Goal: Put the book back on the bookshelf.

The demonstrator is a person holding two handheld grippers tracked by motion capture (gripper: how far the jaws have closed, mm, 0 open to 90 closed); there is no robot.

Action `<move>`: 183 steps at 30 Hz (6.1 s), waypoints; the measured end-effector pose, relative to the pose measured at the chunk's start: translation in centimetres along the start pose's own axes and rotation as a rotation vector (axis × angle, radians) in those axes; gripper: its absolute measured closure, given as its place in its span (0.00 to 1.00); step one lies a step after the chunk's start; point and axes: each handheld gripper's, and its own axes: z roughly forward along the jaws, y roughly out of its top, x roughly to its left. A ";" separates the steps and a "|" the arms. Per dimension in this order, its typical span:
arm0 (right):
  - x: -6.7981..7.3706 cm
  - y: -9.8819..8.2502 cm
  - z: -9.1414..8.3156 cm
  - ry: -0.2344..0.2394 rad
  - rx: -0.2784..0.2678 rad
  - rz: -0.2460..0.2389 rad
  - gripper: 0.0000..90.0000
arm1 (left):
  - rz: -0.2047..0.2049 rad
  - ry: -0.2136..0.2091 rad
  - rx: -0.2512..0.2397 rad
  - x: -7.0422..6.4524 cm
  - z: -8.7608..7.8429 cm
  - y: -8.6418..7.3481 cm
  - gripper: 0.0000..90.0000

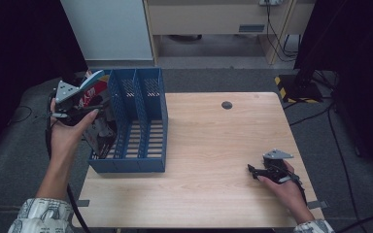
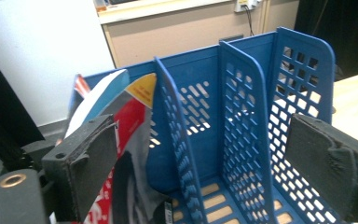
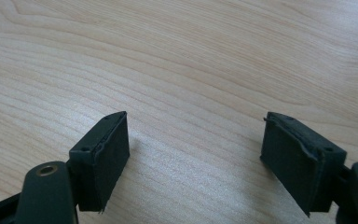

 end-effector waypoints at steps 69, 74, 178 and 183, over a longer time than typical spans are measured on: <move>0.1 0.0 0.0 0.006 0.003 0.000 0.25 | 0.089 -0.259 0.125 -10.2 4.4 -4.7 0.03; 0.1 0.0 0.0 0.006 0.003 0.000 0.25 | 0.098 -0.283 0.124 -11.2 4.4 -4.8 0.03; 0.8 0.1 0.3 -0.010 0.044 0.022 0.05 | 0.110 -0.430 0.408 -28.6 14.3 -13.8 0.04; 0.7 0.1 0.3 -0.010 0.044 0.023 0.05 | 0.096 -0.394 0.420 -28.3 14.9 -14.4 0.04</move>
